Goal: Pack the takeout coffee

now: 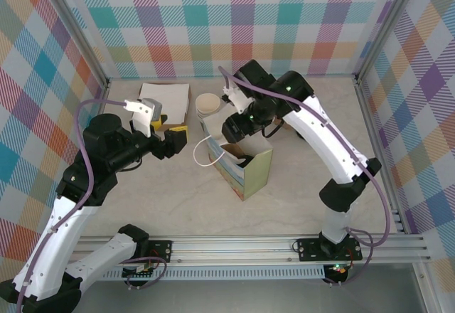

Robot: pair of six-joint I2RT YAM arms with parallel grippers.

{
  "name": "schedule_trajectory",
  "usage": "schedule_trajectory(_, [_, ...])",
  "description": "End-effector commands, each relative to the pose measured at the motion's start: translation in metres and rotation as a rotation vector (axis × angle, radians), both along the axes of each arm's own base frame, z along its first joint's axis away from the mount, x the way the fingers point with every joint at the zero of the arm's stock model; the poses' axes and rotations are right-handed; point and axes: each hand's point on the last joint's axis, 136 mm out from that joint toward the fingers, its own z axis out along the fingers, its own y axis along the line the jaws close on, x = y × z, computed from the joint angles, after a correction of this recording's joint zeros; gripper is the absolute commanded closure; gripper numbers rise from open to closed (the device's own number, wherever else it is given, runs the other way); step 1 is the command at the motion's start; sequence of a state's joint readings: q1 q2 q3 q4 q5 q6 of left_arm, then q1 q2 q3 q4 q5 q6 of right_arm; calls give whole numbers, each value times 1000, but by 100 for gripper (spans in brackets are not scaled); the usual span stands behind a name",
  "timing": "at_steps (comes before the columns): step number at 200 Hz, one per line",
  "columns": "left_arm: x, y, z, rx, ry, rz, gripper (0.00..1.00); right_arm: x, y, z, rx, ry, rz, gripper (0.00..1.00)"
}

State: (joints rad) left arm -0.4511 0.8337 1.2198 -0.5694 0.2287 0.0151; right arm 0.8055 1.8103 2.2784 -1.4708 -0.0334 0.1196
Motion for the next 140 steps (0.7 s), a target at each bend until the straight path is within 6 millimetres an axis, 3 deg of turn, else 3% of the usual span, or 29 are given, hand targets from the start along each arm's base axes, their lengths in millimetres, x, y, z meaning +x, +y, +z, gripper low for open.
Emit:
schedule_trajectory(1, [3,4,7,-24,-30,38,20,2,-12,31,60,-101,-46,33])
schedule_trajectory(28, [12,20,4,-32,-31,152,17,16,-38,52,73,-231,-131,23])
schedule_trajectory(69, [28,67,-19,4,9,447,0,33,-97,69,147,-405,-315,0])
schedule_trajectory(110, [37,86,-44,55,47,570,0,35,-168,54,195,-511,-534,0])
schedule_trajectory(140, [45,90,-62,77,71,603,0,34,-213,17,163,-524,-686,0])
